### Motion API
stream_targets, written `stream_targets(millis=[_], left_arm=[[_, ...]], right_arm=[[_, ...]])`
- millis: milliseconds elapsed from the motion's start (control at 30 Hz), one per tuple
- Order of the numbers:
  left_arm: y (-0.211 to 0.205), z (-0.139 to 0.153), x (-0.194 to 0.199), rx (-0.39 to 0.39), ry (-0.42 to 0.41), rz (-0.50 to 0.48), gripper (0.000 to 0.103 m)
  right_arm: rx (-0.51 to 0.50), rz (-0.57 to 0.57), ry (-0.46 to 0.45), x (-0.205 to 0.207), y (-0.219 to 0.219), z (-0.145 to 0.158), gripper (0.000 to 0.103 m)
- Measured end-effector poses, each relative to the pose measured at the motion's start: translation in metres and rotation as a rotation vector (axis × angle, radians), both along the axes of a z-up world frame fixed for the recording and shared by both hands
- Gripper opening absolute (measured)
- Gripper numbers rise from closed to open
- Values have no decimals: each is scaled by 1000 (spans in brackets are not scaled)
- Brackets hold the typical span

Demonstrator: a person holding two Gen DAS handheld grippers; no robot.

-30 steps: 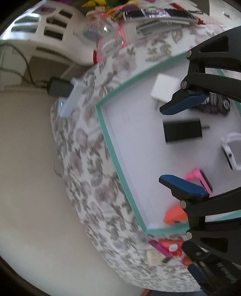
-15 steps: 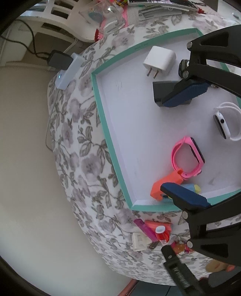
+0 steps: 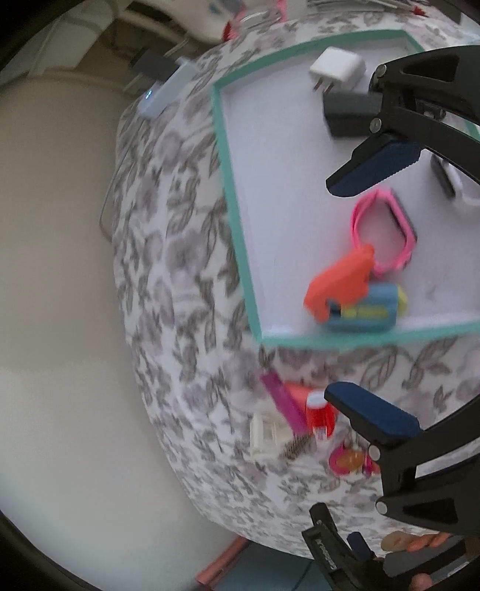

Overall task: Organize rigid objects
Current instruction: 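Move the right tool to the red glue bottle while the left tool moves to the pink-hatted toy dog, then grasp the red glue bottle with the right tool while the left tool approaches the toy dog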

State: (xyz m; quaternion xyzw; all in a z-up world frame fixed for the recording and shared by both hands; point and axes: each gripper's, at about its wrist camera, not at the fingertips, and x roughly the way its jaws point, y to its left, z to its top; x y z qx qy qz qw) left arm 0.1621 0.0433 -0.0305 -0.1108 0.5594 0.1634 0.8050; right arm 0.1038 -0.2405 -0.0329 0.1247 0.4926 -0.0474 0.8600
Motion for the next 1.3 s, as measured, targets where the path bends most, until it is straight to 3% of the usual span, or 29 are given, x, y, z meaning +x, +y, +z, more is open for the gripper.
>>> stream_targets(millis=[200, 533, 933, 1300], left_arm=[[20, -12, 1, -30, 30, 36, 94], [28, -41, 4, -71, 103, 72, 94], [52, -67, 5, -107, 148, 161, 94], [63, -78, 8, -101, 155, 163, 94]], right_arm=[[-19, 111, -6, 17, 46, 0, 102], [-43, 204, 49, 42, 96, -28, 102], [-84, 232, 73, 61, 122, -55, 102], [-138, 246, 75, 68, 134, -67, 101]])
